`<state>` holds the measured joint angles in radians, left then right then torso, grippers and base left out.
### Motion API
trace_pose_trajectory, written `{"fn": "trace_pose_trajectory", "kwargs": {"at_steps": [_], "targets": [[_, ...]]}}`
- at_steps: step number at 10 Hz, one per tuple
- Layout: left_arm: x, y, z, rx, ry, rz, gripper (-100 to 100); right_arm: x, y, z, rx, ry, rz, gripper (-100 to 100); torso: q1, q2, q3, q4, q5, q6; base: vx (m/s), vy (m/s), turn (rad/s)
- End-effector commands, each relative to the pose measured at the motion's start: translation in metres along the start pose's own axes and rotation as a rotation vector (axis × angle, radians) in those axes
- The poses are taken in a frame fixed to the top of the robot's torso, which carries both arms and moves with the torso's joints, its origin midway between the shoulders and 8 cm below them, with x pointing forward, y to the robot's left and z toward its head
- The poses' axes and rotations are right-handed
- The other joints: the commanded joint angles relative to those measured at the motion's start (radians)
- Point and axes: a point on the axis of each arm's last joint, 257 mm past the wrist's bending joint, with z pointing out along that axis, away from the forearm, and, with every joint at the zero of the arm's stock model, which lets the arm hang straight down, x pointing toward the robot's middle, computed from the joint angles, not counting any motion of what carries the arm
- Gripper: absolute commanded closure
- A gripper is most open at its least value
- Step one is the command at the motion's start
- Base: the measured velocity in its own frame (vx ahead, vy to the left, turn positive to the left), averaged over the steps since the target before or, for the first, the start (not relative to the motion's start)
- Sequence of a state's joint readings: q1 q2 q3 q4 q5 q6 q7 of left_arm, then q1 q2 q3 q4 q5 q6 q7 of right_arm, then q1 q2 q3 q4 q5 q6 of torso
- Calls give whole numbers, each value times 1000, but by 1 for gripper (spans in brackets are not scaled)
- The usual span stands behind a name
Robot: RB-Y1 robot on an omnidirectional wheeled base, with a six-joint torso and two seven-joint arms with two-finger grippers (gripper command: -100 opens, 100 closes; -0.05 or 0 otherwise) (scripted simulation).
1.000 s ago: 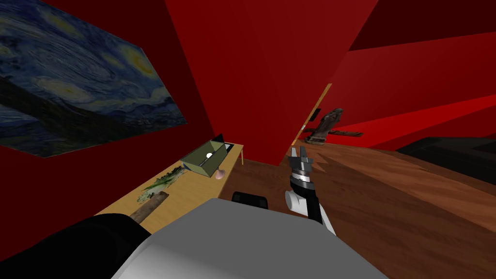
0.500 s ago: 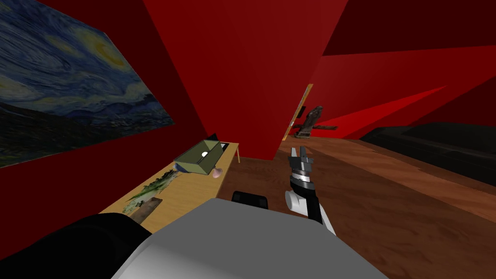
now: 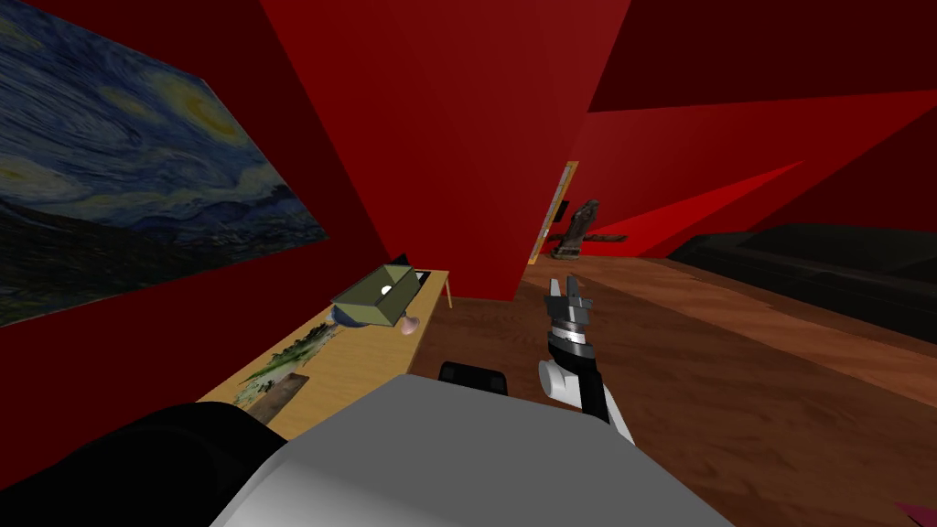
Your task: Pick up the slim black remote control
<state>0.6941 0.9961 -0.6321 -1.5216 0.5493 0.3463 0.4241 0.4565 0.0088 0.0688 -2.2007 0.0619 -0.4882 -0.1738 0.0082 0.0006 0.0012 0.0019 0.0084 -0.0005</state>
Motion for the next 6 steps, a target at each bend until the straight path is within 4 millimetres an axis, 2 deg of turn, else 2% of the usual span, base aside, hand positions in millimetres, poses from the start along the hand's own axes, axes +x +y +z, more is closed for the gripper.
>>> {"fn": "trace_pose_trajectory", "kwargs": {"at_steps": [1,2,3,4,6], "targets": [[0,0,0,0,0,0,100,0,0,0,0,0,0,0,0,0,0,0,0,0,0,0,0],[0,0,0,0,0,0,100,0,0,0,0,0,0,0,1,0,0,0,0,0,0,0,0],[0,0,0,-1,0,0,0,0,0,0,0,0,0,0,1,-1,0,0,0,0,0,0,0],[0,1,-3,2,0,15,100,0,0,0,0,0,0,0,1,0,0,0,0,0,64,4,203],[-3,10,-14,1,2,74,100,0,0,0,0,0,0,0,2,-7,-4,-1,0,-2,147,24,324]]}}
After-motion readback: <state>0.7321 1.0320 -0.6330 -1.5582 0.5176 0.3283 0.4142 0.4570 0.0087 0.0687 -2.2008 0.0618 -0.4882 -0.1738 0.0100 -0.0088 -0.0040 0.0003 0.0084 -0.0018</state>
